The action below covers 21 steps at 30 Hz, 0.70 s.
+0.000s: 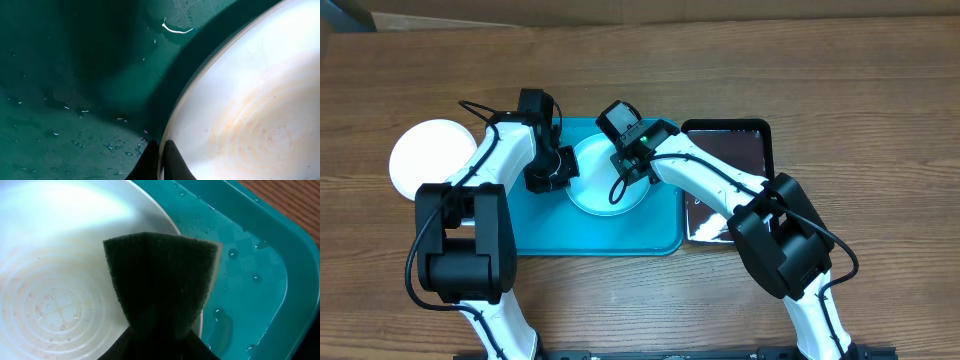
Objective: Clean dirty plates on tray and stack at the side
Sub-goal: 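Scrub the light-blue plate with the sponge while left gripper holds rim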
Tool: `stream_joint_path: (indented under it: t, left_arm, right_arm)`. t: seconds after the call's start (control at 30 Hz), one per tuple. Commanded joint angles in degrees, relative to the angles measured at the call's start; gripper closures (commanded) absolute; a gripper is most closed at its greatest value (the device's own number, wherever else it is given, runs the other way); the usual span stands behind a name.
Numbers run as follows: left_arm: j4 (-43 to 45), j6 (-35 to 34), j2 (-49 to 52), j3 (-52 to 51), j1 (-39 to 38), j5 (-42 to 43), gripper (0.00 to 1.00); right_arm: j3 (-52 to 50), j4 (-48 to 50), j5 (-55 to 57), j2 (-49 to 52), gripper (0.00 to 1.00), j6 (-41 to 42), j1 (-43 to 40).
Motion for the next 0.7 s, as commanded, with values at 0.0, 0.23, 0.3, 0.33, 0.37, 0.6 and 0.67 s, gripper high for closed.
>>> stream_joint_path:
  t: [0.0, 0.23, 0.3, 0.33, 0.37, 0.6, 0.67]
  left_arm:
    - [0.87, -0.79, 0.72, -1.38, 0.31, -1.70, 0.96]
    - [0.87, -0.79, 0.72, -1.38, 0.31, -1.70, 0.96]
    - [0.90, -0.79, 0.72, -1.38, 0.31, -1.70, 0.96]
    - [0.90, -0.79, 0.72, -1.38, 0.31, -1.70, 0.96]
    - [0.87, -0.81, 0.72, -1.38, 0.31, -1.70, 0.96]
    - [0.90, -0.79, 0.72, -1.38, 0.31, -1.70, 0.96]
    - [0.90, -0.79, 0.72, -1.38, 0.31, -1.70, 0.96]
  right_arm:
    - [0.63, 0.33, 0.46, 0.46, 0.68, -0.04, -0.04]
    - [0.63, 0.35, 0.46, 0.46, 0.66, -0.04, -0.04]
    - [0.63, 0.35, 0.48, 0.46, 0.66, -0.04, -0.04]
    - [0.63, 0.35, 0.46, 0.46, 0.66, -0.04, -0.04]
    - [0.63, 0.37, 0.46, 0.46, 0.66, -0.04, -0.04]
    - [0.92, 0.24, 0.46, 0.11, 0.69, -0.04, -0.04]
    - [0.90, 0.17, 0.46, -0.13, 0.87, -0.04, -0.04]
